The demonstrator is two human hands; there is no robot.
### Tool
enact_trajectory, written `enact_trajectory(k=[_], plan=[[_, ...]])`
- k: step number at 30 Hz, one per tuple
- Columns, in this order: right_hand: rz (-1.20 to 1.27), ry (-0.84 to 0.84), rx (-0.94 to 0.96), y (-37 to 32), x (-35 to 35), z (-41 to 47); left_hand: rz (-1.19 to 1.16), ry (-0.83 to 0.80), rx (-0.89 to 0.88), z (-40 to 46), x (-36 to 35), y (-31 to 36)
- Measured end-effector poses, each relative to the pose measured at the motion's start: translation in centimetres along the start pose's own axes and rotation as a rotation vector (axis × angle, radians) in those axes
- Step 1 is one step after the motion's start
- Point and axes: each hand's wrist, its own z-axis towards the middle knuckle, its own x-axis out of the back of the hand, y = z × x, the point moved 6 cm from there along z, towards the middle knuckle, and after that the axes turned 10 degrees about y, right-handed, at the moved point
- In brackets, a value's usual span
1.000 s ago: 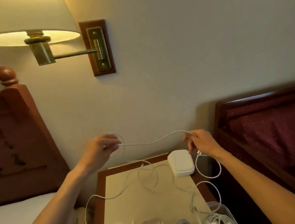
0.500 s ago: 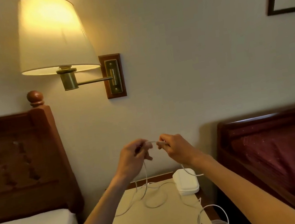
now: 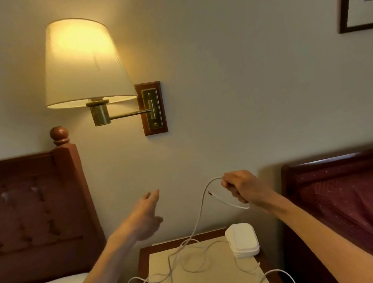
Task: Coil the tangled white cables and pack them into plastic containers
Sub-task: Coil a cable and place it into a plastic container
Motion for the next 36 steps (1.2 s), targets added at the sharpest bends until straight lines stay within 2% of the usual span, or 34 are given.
enact_trajectory(k=[2,3,5,8,11,14,16,19,22,25,27,28,29,31,32,33,34,36], plan=[[-0.153,0.008,0.119,-2.0,-1.0,0.1,-0.208,0.272,-0.220,-0.8,1.1,4.7],[-0.196,0.018,0.165,-2.9,-1.5,0.0,-0.300,0.325,-0.322,-1.3,1.4,6.8],[-0.242,0.047,0.249,-4.7,-2.0,-0.4,-0.399,0.338,-0.442,-1.6,1.4,9.4],[-0.268,0.053,0.319,-6.6,-1.5,-0.8,-0.538,0.394,-0.493,-1.9,1.8,10.9],[-0.077,-0.093,0.166,-5.8,-0.7,-1.2,-0.515,0.552,-0.515,-1.1,3.8,10.1],[0.174,-0.178,-0.040,-3.7,0.7,-2.1,-0.451,0.730,-0.422,0.7,7.1,7.2],[0.323,-0.176,-0.107,-2.8,1.3,-2.9,-0.377,0.699,-0.376,2.1,7.8,6.0],[0.702,-0.111,-0.206,-2.9,0.9,-2.8,-0.193,0.542,-0.287,2.2,5.7,6.4],[0.994,-0.058,-0.267,-4.0,-0.2,-1.8,-0.365,0.572,-0.389,-1.3,3.6,9.1],[1.110,-0.043,-0.302,-4.9,-1.4,-1.0,-0.575,0.319,-0.395,-4.6,0.4,11.6],[1.065,-0.038,-0.311,-5.2,-1.8,-1.1,-0.583,0.281,-0.422,-5.4,-0.6,11.9],[0.952,-0.001,-0.300,-5.1,-1.7,-1.1,-0.577,0.307,-0.429,-5.3,-0.2,11.6],[0.734,0.079,-0.242,-4.7,-1.1,-1.2,-0.573,0.349,-0.436,-5.2,0.6,11.1],[0.142,0.345,-0.030,-4.6,1.1,-1.6,-0.563,0.425,-0.475,-5.0,2.9,10.3],[-0.022,0.490,0.097,-5.0,2.1,-1.9,-0.539,0.429,-0.505,-4.8,4.1,10.2],[-0.010,0.533,0.209,-5.7,2.2,-2.3,-0.502,0.404,-0.535,-4.5,5.0,10.3],[0.031,0.449,0.290,-6.4,1.4,-2.5,-0.470,0.365,-0.563,-4.3,5.8,10.5],[0.051,0.152,0.415,-7.5,-1.3,-2.4,-0.424,0.333,-0.605,-3.7,7.4,11.0]])
